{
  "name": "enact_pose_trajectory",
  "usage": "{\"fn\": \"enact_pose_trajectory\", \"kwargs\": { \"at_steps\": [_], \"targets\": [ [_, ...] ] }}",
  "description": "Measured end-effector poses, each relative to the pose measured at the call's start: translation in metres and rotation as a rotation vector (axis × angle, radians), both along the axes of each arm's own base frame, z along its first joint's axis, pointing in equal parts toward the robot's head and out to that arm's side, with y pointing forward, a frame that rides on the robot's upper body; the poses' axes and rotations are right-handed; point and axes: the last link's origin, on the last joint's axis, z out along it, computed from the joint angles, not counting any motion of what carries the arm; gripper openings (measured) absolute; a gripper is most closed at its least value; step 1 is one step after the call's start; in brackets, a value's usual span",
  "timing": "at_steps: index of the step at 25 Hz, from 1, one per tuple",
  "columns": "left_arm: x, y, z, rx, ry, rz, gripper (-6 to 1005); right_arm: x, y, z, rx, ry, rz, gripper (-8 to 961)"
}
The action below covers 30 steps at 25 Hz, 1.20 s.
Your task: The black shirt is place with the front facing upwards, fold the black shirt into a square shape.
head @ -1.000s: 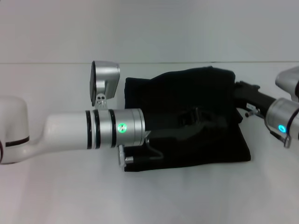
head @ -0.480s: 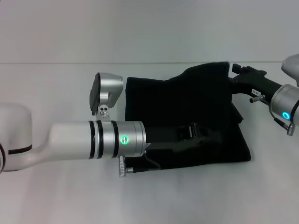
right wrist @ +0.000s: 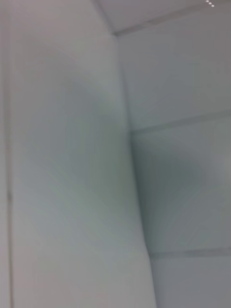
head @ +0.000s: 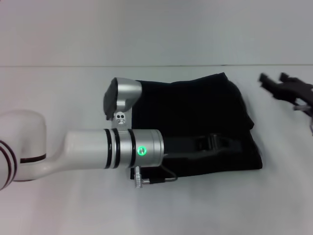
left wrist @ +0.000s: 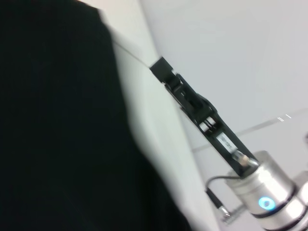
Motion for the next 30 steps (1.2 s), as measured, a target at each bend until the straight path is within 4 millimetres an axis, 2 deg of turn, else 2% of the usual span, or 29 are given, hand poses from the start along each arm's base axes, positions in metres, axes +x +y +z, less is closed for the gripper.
{"fn": "enact_pose_trajectory", "kwargs": {
  "at_steps": [5, 9, 13, 16, 17, 19, 24, 30],
  "targets": [
    [0.007, -0.005, -0.002, -0.023, -0.027, -0.028, 236, 0.016, -0.026, 0.018, 0.113, 0.153, 0.010, 684],
    [0.007, -0.007, 0.012, -0.030, -0.087, -0.064, 388, 0.017, -0.040, 0.016, 0.089, 0.164, 0.067, 684],
    [-0.014, 0.000, 0.042, 0.058, -0.137, -0.035, 474, 0.002, -0.053, -0.004, -0.065, 0.107, 0.201, 683],
    [-0.038, 0.006, 0.065, 0.118, -0.147, 0.051, 539, -0.010, -0.066, -0.023, -0.213, 0.032, 0.330, 683],
    [-0.046, 0.007, 0.071, 0.132, -0.141, 0.080, 560, -0.016, -0.072, -0.035, -0.298, -0.022, 0.396, 683],
    [-0.062, 0.008, 0.081, 0.150, -0.123, 0.123, 603, -0.017, -0.075, -0.041, -0.332, -0.048, 0.418, 683],
    [-0.083, 0.006, 0.093, 0.170, -0.098, 0.182, 828, -0.011, -0.076, -0.051, -0.373, -0.137, 0.411, 684],
    [-0.089, 0.004, 0.095, 0.159, -0.085, 0.200, 969, 0.008, -0.074, -0.052, -0.369, -0.205, 0.309, 684]
  ]
}}
